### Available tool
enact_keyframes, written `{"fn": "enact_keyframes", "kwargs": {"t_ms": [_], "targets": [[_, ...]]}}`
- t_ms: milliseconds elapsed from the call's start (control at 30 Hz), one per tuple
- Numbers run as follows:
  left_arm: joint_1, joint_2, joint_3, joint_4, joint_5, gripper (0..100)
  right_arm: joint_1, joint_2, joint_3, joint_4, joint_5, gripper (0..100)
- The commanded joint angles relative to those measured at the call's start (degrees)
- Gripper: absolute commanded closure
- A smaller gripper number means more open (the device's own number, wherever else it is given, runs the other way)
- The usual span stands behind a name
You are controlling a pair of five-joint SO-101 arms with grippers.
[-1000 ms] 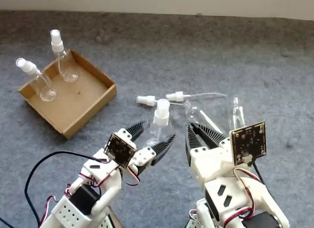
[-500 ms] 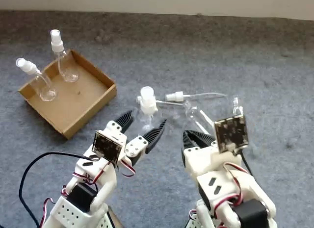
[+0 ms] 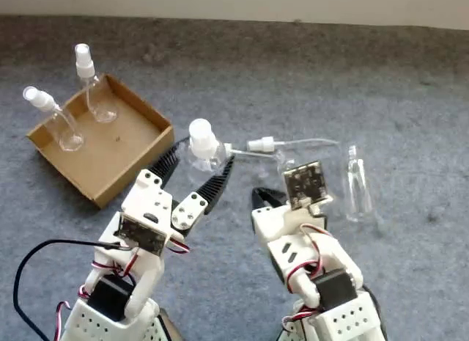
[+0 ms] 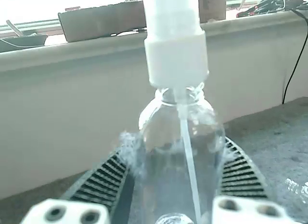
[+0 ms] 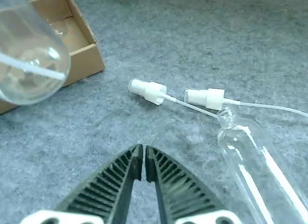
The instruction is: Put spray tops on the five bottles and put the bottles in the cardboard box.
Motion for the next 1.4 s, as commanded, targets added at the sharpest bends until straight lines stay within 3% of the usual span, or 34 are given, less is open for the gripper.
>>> {"fn": "enact_keyframes", "kwargs": {"t_ms": [0, 267, 567, 767, 1000, 1067, 1200, 1367], "targets": [[-0.66, 0.04, -5.93, -1.32, -0.70, 92, -6.02, -0.66, 2.86, -6.20, 0.09, 99.3], [-0.66, 2.42, -7.69, -1.41, -0.70, 92, -10.24, -0.66, 5.85, -15.69, -0.26, 99.3], [-0.22, 28.18, -22.37, -2.29, -0.44, 92, -10.33, -0.66, 13.93, -32.84, 0.00, 99.3], [0.84, 41.10, -21.05, -15.56, -0.35, 92, -10.33, -0.66, 19.65, -43.03, 0.00, 99.3], [5.32, 49.80, -18.33, -27.96, -0.35, 92, -10.33, -0.66, 20.70, -42.42, -0.26, 99.3], [6.37, 50.42, -18.24, -28.22, 0.00, 92, -10.24, -0.66, 20.70, -42.42, -0.26, 99.3], [7.96, 49.27, -17.01, -28.22, 7.74, 92, -9.80, -0.66, 20.62, -42.42, 0.00, 99.3], [8.31, 45.93, -15.16, -25.85, 8.35, 92, -5.23, -0.66, 20.62, -42.42, 0.00, 99.3]]}}
